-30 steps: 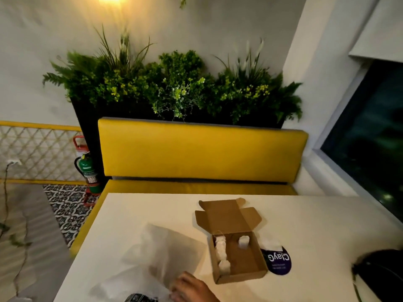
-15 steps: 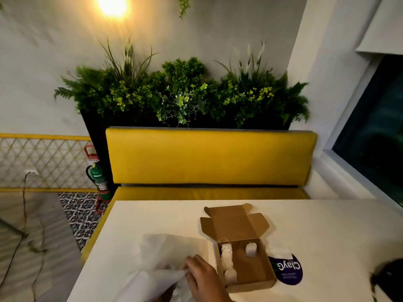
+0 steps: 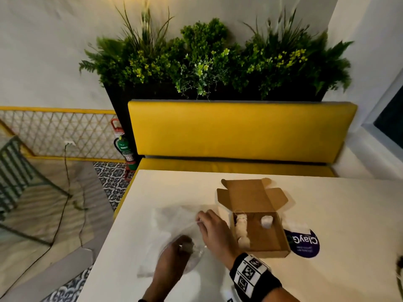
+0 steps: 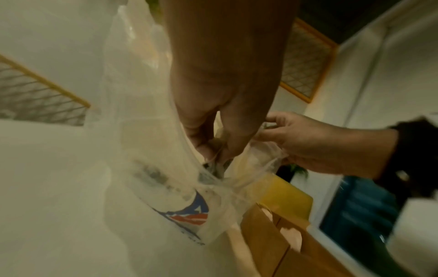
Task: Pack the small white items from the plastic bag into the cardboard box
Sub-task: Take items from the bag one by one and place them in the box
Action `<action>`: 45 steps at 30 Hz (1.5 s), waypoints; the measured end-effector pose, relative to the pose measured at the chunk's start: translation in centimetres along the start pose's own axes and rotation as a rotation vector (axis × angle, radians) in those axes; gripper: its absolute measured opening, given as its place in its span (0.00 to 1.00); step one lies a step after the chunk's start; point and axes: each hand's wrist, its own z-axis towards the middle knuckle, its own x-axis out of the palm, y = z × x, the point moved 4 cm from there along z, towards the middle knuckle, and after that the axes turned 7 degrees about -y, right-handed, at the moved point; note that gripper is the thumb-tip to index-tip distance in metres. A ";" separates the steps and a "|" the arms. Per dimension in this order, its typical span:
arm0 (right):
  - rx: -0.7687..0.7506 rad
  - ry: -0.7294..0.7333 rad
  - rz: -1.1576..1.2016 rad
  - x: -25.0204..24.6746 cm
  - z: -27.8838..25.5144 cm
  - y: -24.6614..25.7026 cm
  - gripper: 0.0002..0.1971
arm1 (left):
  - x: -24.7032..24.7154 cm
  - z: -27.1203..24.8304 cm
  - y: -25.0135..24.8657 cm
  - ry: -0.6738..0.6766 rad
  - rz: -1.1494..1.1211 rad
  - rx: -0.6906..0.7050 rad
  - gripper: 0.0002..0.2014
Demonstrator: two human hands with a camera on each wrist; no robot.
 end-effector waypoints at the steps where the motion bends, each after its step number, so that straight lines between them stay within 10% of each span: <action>1: -0.014 -0.005 0.001 0.1 0.1 0.0 0.04 | -0.3 1.2 -1.8 -0.013 -0.126 -0.045 0.07; 8: -0.017 0.018 -0.021 0.8 -0.1 -0.4 0.02 | -0.7 1.8 -2.2 -0.056 -0.719 -0.264 0.15; 19: 0.038 0.066 0.220 -2.7 -1.9 0.7 0.14 | -0.3 0.6 -0.1 0.051 -0.827 -0.406 0.04; 24: -0.069 0.354 0.145 -2.2 -3.0 1.2 0.22 | -0.2 0.7 -1.1 0.107 -0.896 -0.436 0.08; 31: -0.225 0.165 0.074 -0.9 -3.2 0.4 0.12 | 0.2 1.3 -1.2 0.115 -1.067 -0.478 0.06; 45: 0.141 -0.073 0.487 -2.0 -2.4 -1.6 0.05 | -1.9 2.0 -1.1 -0.072 -0.517 -0.286 0.15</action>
